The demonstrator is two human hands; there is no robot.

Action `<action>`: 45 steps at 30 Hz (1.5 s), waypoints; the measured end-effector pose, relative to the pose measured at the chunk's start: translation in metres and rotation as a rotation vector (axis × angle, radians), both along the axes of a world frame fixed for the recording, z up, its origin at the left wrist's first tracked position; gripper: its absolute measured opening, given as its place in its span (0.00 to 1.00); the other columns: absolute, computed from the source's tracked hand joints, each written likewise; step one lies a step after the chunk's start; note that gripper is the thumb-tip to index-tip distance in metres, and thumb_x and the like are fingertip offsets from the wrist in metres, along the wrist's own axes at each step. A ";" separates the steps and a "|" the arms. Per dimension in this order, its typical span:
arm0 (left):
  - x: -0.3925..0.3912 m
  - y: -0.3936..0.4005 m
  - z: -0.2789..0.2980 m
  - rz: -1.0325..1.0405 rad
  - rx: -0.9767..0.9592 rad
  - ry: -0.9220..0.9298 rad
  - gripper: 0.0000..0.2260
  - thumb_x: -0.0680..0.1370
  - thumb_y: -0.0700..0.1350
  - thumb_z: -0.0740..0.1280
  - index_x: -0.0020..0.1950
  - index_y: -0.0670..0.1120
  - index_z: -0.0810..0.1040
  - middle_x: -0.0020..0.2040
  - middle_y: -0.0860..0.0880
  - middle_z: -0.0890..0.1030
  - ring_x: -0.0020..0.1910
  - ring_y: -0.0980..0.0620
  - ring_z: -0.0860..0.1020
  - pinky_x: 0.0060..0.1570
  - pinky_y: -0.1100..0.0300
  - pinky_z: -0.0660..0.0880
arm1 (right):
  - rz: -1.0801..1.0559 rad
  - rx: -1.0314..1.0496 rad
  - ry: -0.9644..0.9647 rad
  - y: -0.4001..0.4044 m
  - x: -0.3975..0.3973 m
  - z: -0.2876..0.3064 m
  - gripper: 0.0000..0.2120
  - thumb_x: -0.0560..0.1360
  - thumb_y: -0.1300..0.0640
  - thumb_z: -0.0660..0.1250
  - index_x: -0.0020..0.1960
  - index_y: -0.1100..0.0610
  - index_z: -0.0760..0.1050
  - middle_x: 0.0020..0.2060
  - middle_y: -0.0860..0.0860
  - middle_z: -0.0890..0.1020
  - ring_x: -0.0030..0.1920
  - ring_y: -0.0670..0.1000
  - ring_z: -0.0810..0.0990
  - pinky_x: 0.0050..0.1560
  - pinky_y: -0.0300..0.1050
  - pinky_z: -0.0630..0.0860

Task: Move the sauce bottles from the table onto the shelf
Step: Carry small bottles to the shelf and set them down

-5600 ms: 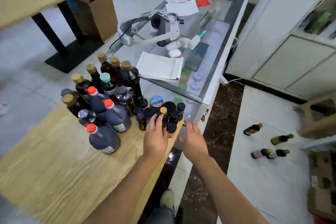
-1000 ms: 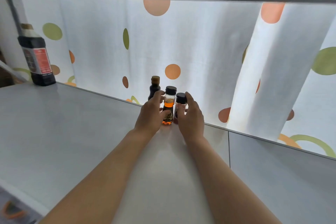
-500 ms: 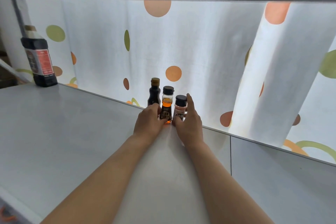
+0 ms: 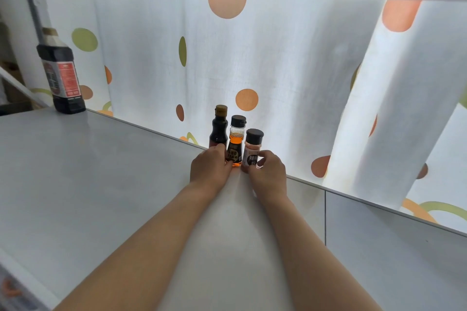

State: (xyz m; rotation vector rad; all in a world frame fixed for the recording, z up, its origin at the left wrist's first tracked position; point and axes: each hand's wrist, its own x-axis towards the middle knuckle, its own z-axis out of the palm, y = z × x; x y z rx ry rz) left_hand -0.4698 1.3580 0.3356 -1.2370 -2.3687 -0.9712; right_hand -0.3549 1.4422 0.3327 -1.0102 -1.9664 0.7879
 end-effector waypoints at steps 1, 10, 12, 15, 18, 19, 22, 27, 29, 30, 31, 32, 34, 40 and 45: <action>0.000 -0.001 -0.001 0.000 0.005 0.003 0.09 0.76 0.49 0.69 0.53 0.46 0.75 0.50 0.46 0.82 0.46 0.45 0.79 0.41 0.56 0.73 | -0.009 -0.010 -0.015 0.001 -0.001 0.000 0.17 0.71 0.54 0.73 0.58 0.55 0.77 0.49 0.53 0.79 0.46 0.51 0.76 0.43 0.42 0.67; 0.002 -0.002 -0.001 -0.038 -0.002 0.051 0.06 0.76 0.45 0.68 0.51 0.46 0.76 0.48 0.46 0.82 0.44 0.45 0.79 0.43 0.55 0.77 | -0.037 -0.063 -0.072 0.000 -0.002 0.001 0.18 0.69 0.48 0.75 0.54 0.56 0.76 0.49 0.53 0.80 0.47 0.53 0.77 0.43 0.44 0.68; 0.003 -0.002 -0.001 -0.048 -0.012 0.067 0.06 0.76 0.45 0.68 0.51 0.46 0.76 0.48 0.46 0.82 0.44 0.45 0.79 0.43 0.55 0.77 | -0.047 -0.064 -0.092 -0.001 -0.002 0.002 0.20 0.69 0.48 0.75 0.55 0.57 0.76 0.49 0.54 0.80 0.48 0.54 0.78 0.43 0.43 0.68; 0.003 -0.001 -0.004 -0.060 -0.019 0.088 0.07 0.76 0.45 0.68 0.52 0.46 0.76 0.49 0.46 0.82 0.45 0.45 0.80 0.43 0.56 0.75 | -0.080 -0.021 -0.146 -0.003 -0.002 0.003 0.19 0.71 0.48 0.74 0.56 0.58 0.76 0.51 0.54 0.80 0.50 0.55 0.78 0.45 0.44 0.69; 0.003 0.000 -0.004 -0.046 -0.036 0.103 0.07 0.76 0.45 0.68 0.52 0.46 0.76 0.49 0.45 0.82 0.45 0.45 0.80 0.43 0.56 0.74 | -0.100 0.038 -0.220 -0.008 0.003 0.005 0.15 0.73 0.54 0.69 0.58 0.59 0.76 0.54 0.55 0.79 0.54 0.56 0.78 0.50 0.45 0.72; 0.005 -0.001 -0.004 -0.053 -0.066 0.102 0.07 0.76 0.45 0.66 0.53 0.45 0.76 0.49 0.45 0.82 0.46 0.44 0.79 0.44 0.55 0.74 | -0.096 0.063 -0.250 -0.012 0.006 0.006 0.14 0.73 0.56 0.67 0.58 0.59 0.76 0.54 0.55 0.79 0.55 0.56 0.77 0.50 0.45 0.72; 0.015 -0.009 0.001 -0.068 -0.166 0.125 0.08 0.79 0.45 0.61 0.55 0.44 0.75 0.52 0.44 0.80 0.49 0.43 0.78 0.47 0.53 0.73 | -0.053 0.132 -0.347 -0.032 0.017 0.012 0.12 0.74 0.62 0.63 0.56 0.59 0.77 0.54 0.56 0.79 0.53 0.57 0.78 0.48 0.44 0.71; 0.046 -0.041 0.005 -0.075 -0.376 0.075 0.10 0.79 0.39 0.55 0.57 0.43 0.73 0.57 0.41 0.79 0.54 0.41 0.76 0.50 0.53 0.68 | 0.091 0.200 -0.540 -0.070 0.041 0.014 0.11 0.77 0.59 0.58 0.51 0.61 0.78 0.53 0.59 0.81 0.53 0.59 0.78 0.46 0.44 0.69; 0.060 -0.061 0.003 -0.101 -0.437 0.025 0.11 0.80 0.41 0.54 0.58 0.43 0.73 0.60 0.41 0.76 0.58 0.42 0.74 0.54 0.54 0.68 | 0.127 0.180 -0.566 -0.079 0.052 0.014 0.12 0.78 0.58 0.57 0.51 0.61 0.78 0.54 0.59 0.81 0.54 0.59 0.78 0.48 0.45 0.70; 0.068 -0.074 0.002 -0.111 -0.468 0.025 0.13 0.81 0.43 0.53 0.60 0.42 0.73 0.62 0.41 0.75 0.61 0.43 0.73 0.59 0.53 0.67 | 0.152 0.176 -0.584 -0.084 0.058 0.013 0.13 0.79 0.57 0.56 0.53 0.61 0.78 0.55 0.59 0.80 0.55 0.59 0.77 0.49 0.45 0.70; 0.077 -0.088 0.001 -0.114 -0.494 0.025 0.14 0.82 0.44 0.52 0.62 0.42 0.72 0.65 0.41 0.74 0.64 0.44 0.71 0.63 0.52 0.66 | 0.179 0.182 -0.606 -0.090 0.064 0.012 0.14 0.79 0.57 0.55 0.55 0.61 0.77 0.57 0.59 0.79 0.57 0.59 0.77 0.53 0.47 0.71; 0.084 -0.101 0.001 -0.116 -0.506 0.017 0.16 0.82 0.45 0.51 0.64 0.42 0.72 0.67 0.41 0.73 0.65 0.45 0.70 0.66 0.52 0.65 | 0.202 0.197 -0.630 -0.095 0.070 0.012 0.16 0.80 0.56 0.54 0.59 0.61 0.76 0.59 0.59 0.78 0.60 0.59 0.75 0.58 0.48 0.70; 0.106 -0.129 0.004 -0.079 -0.538 -0.012 0.18 0.83 0.46 0.50 0.68 0.42 0.70 0.69 0.42 0.71 0.68 0.45 0.68 0.69 0.51 0.63 | 0.249 0.236 -0.665 -0.112 0.089 0.009 0.19 0.81 0.55 0.51 0.64 0.61 0.74 0.64 0.59 0.75 0.66 0.58 0.71 0.68 0.51 0.64; 0.184 -0.203 0.005 0.032 -0.584 -0.087 0.21 0.84 0.50 0.49 0.75 0.45 0.64 0.77 0.46 0.61 0.75 0.49 0.60 0.72 0.52 0.55 | 0.357 0.236 -0.811 -0.164 0.147 0.006 0.28 0.83 0.50 0.44 0.79 0.61 0.52 0.79 0.58 0.53 0.79 0.56 0.51 0.77 0.58 0.46; 0.237 -0.261 -0.003 0.091 -0.560 -0.065 0.21 0.85 0.49 0.48 0.78 0.45 0.58 0.79 0.47 0.58 0.77 0.51 0.56 0.73 0.54 0.51 | 0.404 0.283 -0.796 -0.202 0.190 0.006 0.27 0.83 0.51 0.45 0.79 0.62 0.53 0.79 0.58 0.53 0.79 0.56 0.51 0.77 0.58 0.47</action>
